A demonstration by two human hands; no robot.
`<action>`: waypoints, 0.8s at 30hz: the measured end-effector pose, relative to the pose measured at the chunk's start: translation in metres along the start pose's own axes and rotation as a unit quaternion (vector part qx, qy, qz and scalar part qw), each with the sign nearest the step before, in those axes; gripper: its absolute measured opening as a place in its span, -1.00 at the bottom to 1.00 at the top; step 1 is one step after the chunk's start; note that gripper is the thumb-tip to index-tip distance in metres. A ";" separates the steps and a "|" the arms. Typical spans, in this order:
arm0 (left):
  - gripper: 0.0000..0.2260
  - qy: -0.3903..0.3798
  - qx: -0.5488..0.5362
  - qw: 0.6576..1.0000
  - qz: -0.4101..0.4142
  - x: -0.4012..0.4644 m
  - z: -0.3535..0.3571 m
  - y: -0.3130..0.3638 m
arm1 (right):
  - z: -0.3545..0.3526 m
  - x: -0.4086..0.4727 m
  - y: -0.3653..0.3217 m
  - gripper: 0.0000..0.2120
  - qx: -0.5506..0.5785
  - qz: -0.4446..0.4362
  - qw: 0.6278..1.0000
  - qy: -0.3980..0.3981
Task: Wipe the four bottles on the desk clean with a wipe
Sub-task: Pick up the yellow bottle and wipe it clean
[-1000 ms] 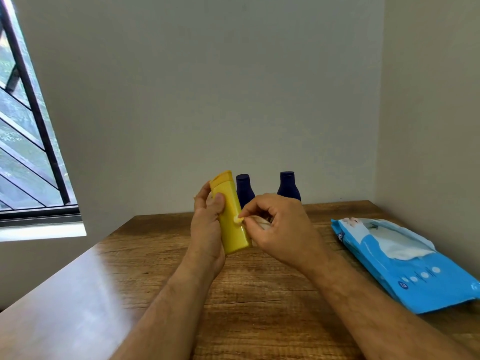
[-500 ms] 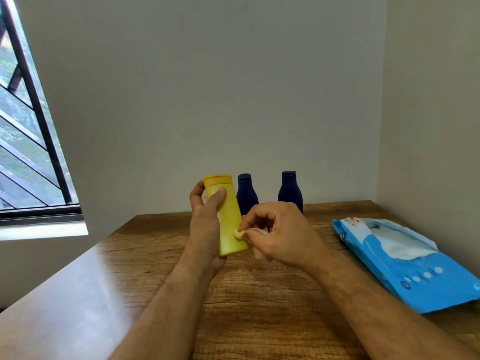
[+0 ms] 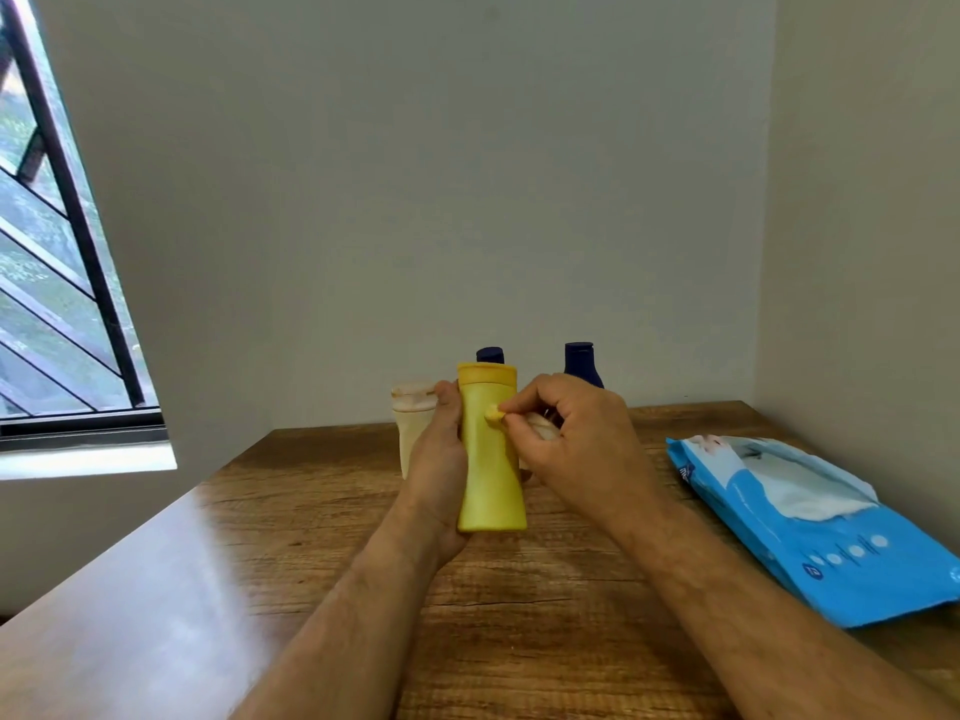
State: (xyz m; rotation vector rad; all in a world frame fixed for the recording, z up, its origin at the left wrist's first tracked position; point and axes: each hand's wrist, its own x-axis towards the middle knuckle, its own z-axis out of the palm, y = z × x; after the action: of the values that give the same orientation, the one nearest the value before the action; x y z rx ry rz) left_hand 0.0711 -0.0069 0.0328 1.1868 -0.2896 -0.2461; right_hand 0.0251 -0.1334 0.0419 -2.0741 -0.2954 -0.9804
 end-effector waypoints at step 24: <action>-0.44 -0.005 -0.002 1.000 -0.030 -0.004 0.002 -0.001 | 0.003 -0.007 -0.005 -0.96 0.013 -0.027 0.993 -0.114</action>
State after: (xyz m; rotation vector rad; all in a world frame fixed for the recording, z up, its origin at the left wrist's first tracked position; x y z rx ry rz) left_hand 0.0668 -0.0074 0.0324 1.1920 -0.2618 -0.3048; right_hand 0.0199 -0.1267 0.0386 -2.1660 -0.4811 -0.7660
